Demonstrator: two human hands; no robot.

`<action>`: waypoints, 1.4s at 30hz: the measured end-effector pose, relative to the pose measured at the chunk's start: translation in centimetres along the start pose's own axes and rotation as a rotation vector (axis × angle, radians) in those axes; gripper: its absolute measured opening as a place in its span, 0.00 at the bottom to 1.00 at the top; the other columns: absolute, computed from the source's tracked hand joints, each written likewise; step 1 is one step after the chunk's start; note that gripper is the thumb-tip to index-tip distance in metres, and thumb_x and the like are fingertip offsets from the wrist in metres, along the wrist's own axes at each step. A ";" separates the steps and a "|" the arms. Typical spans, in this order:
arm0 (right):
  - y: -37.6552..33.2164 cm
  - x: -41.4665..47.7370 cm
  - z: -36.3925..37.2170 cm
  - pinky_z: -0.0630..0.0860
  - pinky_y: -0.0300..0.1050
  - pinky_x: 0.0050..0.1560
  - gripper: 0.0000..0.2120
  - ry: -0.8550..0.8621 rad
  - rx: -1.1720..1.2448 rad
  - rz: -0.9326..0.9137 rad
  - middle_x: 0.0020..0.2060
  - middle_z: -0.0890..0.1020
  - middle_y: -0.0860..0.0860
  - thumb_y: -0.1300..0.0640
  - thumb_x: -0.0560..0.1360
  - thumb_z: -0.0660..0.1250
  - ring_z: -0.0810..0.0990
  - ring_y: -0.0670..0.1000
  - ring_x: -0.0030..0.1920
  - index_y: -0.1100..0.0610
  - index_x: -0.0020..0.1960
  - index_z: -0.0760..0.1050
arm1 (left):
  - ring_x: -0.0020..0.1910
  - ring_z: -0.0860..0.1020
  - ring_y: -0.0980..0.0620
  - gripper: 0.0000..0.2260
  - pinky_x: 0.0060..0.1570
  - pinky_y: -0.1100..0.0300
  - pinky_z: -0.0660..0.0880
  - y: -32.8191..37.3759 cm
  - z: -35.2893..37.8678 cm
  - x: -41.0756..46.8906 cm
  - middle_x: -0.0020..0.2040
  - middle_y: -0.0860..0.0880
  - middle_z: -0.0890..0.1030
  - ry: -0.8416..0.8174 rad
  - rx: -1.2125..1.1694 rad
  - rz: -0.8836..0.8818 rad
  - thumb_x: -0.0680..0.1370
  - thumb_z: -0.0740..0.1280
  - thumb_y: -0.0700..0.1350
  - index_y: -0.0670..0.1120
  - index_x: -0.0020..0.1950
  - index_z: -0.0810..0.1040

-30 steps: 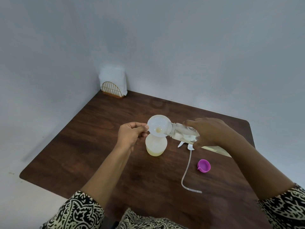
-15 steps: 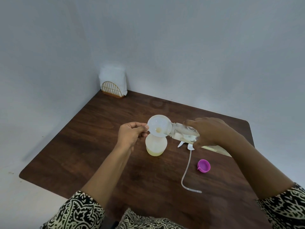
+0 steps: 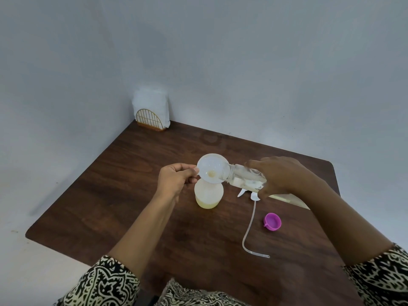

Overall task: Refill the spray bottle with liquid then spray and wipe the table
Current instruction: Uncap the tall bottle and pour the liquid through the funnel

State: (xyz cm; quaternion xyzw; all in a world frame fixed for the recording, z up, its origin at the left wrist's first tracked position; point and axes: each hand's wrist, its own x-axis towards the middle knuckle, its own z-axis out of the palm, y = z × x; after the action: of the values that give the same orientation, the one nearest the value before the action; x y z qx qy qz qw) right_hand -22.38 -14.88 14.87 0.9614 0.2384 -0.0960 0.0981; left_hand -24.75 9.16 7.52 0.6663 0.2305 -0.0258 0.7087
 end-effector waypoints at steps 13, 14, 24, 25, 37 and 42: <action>0.3 0.0 0.5 0.69 0.41 0.37 0.31 -0.003 0.016 -0.012 0.48 0.78 0.45 0.43 0.65 0.71 0.74 0.48 0.44 0.44 0.66 0.64 | 0.28 0.78 0.56 0.02 0.33 0.63 0.77 0.0 0.1 -0.2 0.33 0.47 0.84 0.015 0.007 -0.008 0.72 0.73 0.37 0.43 0.42 0.83; 0.3 0.0 0.5 0.69 0.41 0.37 0.31 -0.009 0.027 -0.009 0.47 0.77 0.45 0.44 0.65 0.71 0.74 0.48 0.43 0.44 0.65 0.64 | 0.28 0.78 0.56 0.02 0.33 0.63 0.77 0.0 0.1 -0.2 0.33 0.46 0.84 0.016 0.007 -0.008 0.72 0.73 0.37 0.43 0.42 0.83; 0.6 -0.2 1.8 0.67 0.41 0.34 0.27 -0.004 0.140 -0.001 0.42 0.76 0.44 0.44 0.65 0.72 0.74 0.48 0.41 0.46 0.60 0.66 | 0.28 0.78 0.56 0.01 0.34 0.62 0.78 0.2 0.0 -0.3 0.34 0.46 0.84 0.016 0.028 -0.004 0.73 0.73 0.37 0.42 0.43 0.84; 0.6 -0.2 1.9 0.68 0.42 0.35 0.27 -0.011 0.160 0.002 0.41 0.76 0.44 0.44 0.64 0.72 0.74 0.48 0.40 0.46 0.59 0.66 | 0.28 0.78 0.56 0.01 0.35 0.61 0.78 0.2 0.0 -0.3 0.34 0.46 0.84 0.010 0.024 0.000 0.72 0.73 0.37 0.42 0.43 0.84; 1.0 -0.1 2.9 0.70 0.43 0.36 0.28 -0.017 0.222 -0.019 0.44 0.80 0.47 0.43 0.64 0.73 0.76 0.49 0.41 0.49 0.59 0.67 | 0.28 0.77 0.56 0.01 0.38 0.60 0.78 0.3 0.1 -0.3 0.34 0.46 0.84 0.017 0.024 -0.002 0.73 0.73 0.37 0.42 0.43 0.84; 1.1 -0.1 3.3 0.70 0.42 0.36 0.28 -0.031 0.248 -0.014 0.44 0.79 0.47 0.42 0.64 0.73 0.75 0.47 0.39 0.50 0.59 0.67 | 0.29 0.78 0.55 0.02 0.41 0.58 0.79 0.2 0.1 -0.2 0.34 0.46 0.84 0.017 0.029 -0.010 0.73 0.73 0.38 0.41 0.44 0.84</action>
State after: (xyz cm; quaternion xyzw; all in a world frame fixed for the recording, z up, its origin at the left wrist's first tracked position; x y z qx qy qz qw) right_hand -22.40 -16.63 11.90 0.9629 0.2298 -0.1403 -0.0187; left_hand -24.84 9.04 7.76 0.6757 0.2395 -0.0269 0.6966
